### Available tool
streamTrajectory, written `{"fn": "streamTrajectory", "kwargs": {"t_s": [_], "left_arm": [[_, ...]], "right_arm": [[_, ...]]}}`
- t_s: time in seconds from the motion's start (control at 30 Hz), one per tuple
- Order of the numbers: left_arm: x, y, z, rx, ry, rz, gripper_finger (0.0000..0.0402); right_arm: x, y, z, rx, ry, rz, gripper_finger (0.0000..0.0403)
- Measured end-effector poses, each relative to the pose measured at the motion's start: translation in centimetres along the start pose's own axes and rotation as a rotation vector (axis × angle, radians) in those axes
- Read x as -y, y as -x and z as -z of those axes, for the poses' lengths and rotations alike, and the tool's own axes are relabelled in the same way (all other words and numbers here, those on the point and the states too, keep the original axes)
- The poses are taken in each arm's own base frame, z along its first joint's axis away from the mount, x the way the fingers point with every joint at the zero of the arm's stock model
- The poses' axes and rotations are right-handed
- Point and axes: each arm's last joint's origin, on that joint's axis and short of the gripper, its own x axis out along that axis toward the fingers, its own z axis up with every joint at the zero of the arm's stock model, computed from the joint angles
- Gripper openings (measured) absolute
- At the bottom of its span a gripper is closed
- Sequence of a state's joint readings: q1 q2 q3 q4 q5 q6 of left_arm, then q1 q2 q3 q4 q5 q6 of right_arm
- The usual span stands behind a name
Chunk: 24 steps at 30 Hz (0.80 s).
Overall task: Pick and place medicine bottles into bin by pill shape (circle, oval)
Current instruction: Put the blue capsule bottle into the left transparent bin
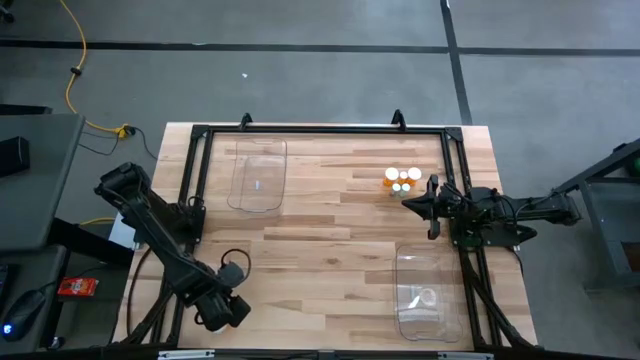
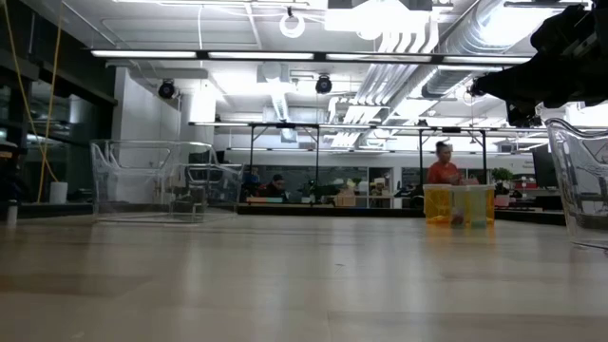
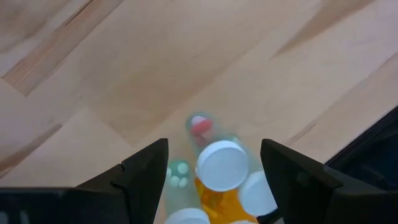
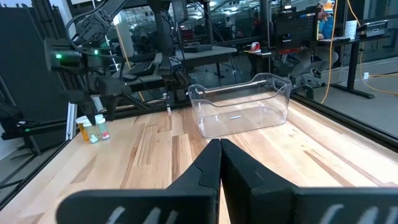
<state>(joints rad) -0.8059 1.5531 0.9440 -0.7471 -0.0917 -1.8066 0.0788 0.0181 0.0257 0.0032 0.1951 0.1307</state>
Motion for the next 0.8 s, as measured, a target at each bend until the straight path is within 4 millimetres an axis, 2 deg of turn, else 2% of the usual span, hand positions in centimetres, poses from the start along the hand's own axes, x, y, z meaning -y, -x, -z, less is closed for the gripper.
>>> {"fn": "streamTrajectory", "kwargs": {"t_s": [0.37, 0.8], "left_arm": [[0.04, -0.57, 0.11, -0.015, -0.004, -0.023, 0.0237], [0.02, -0.53, 0.22, -0.053, -0.050, -0.029, 0.0153]], "right_arm": [[0.01, 0.00, 0.00, 0.000, 0.000, 0.003, 0.0000], [0.01, 0.00, 0.00, 0.000, 0.000, 0.002, 0.0000]]}}
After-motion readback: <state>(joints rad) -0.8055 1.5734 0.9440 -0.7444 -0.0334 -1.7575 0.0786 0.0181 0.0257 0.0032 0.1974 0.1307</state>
